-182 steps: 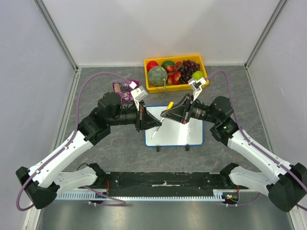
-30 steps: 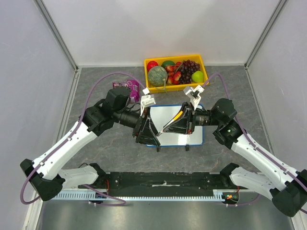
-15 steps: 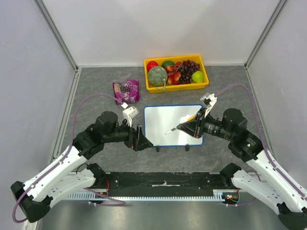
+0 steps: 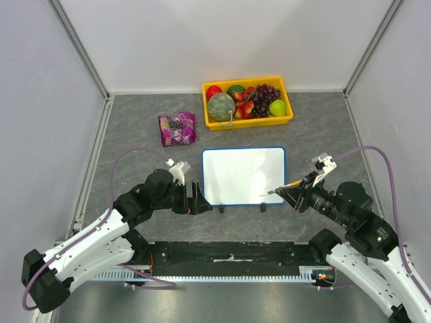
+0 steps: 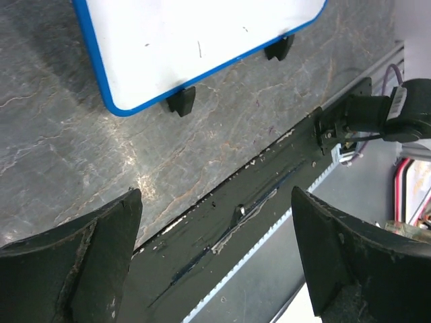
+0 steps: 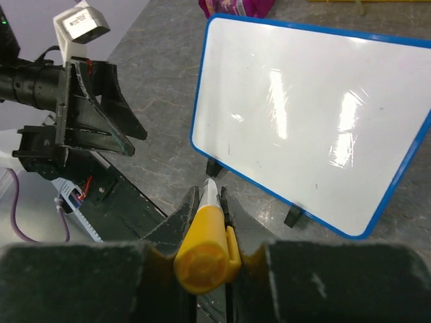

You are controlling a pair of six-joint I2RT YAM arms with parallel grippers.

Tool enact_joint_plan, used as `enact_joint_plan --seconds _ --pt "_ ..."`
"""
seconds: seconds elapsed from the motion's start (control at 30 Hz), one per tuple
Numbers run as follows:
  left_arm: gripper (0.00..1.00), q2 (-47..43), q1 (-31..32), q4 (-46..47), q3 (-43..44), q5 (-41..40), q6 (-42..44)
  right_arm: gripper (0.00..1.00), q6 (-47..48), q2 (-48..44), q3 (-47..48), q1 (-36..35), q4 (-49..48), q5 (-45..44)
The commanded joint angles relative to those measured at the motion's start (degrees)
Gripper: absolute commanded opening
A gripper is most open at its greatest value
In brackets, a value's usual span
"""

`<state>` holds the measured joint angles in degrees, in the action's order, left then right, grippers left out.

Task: Write a sentence on the whiteboard
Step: Move the whiteboard to the corner of the board.

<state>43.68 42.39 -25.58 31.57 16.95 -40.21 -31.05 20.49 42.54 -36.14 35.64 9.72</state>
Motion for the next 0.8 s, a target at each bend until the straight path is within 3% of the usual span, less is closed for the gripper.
enact_joint_plan --seconds 0.0,0.27,0.6,0.77 --pt "0.95 0.35 0.76 3.69 0.24 -6.21 -2.68 0.0 0.72 1.47 -0.27 -0.07 2.6 -4.7" --pt "0.85 11.67 4.88 11.33 0.16 -15.27 -0.93 0.0 1.78 7.89 0.96 -0.07 -3.72 -8.13" --pt "0.81 29.34 19.21 12.84 5.96 -30.3 -5.05 0.0 1.43 13.17 -2.21 -0.07 -12.26 -8.05" --pt "0.68 36.29 22.99 14.42 7.97 -33.38 -7.6 0.0 1.25 14.23 -1.15 -0.07 -13.31 -9.36"
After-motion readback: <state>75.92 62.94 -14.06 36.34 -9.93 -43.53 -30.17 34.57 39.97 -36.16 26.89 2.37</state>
